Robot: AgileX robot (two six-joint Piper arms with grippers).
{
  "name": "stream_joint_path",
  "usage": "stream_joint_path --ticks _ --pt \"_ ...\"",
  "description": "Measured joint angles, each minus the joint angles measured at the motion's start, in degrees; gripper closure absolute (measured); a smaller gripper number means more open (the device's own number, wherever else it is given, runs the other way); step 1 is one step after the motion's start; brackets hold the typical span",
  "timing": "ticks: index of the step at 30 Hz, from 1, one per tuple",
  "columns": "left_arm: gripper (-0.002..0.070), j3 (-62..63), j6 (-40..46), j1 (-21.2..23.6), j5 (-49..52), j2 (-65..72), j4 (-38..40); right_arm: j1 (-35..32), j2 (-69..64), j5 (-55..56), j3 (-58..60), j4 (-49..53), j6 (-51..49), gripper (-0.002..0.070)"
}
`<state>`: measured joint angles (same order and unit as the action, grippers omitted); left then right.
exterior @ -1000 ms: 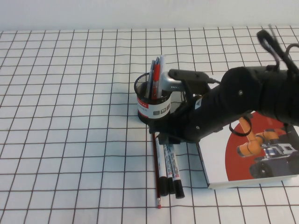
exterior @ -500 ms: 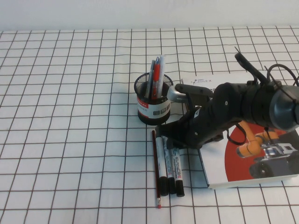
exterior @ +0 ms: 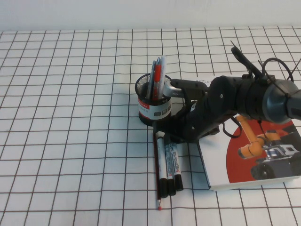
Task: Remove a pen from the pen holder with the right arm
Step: 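Take a marker out of the pen holder and lay it on the table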
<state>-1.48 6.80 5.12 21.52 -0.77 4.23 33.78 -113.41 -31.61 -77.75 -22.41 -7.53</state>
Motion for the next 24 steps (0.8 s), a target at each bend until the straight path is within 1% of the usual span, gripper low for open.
stream_joint_path --ticks 3,4,8,10,13,15,17,19,22,24 --pt "0.0678 0.0 0.0 0.0 0.0 0.0 0.0 0.0 0.0 -0.13 -0.11 0.0 0.0 0.0538" --pt "0.0678 0.0 0.0 0.0 0.0 0.0 0.0 0.0 0.0 -0.23 -0.11 0.0 0.0 0.0518" --pt "0.0678 0.0 0.0 0.0 0.0 0.0 0.0 -0.02 0.0 -0.48 -0.11 -0.34 0.0 0.0399" --pt "0.0678 0.0 0.0 0.0 0.0 0.0 0.0 -0.02 0.14 -1.17 -0.11 -0.46 0.0 0.037" --pt "0.0678 0.0 0.0 0.0 0.0 0.0 0.0 -0.02 1.46 -2.82 -0.11 -0.35 0.0 0.0353" --pt "0.0678 0.0 0.0 0.0 0.0 0.0 0.0 -0.02 3.74 -4.07 -0.11 0.4 0.0 0.0356" --pt "0.0678 0.0 0.0 0.0 0.0 0.0 0.0 0.49 7.28 -5.93 -0.11 1.63 0.0 0.0388" --pt "0.0678 0.0 0.0 0.0 0.0 0.0 0.0 1.37 11.17 -8.58 -0.11 3.02 0.0 0.045" --pt "0.0678 0.0 0.0 0.0 0.0 0.0 0.0 2.65 17.62 -12.54 -0.11 3.94 0.11 0.0587" --pt "0.0678 0.0 0.0 0.0 0.0 0.0 0.0 3.16 22.09 -14.98 -0.11 5.22 0.34 0.0647"
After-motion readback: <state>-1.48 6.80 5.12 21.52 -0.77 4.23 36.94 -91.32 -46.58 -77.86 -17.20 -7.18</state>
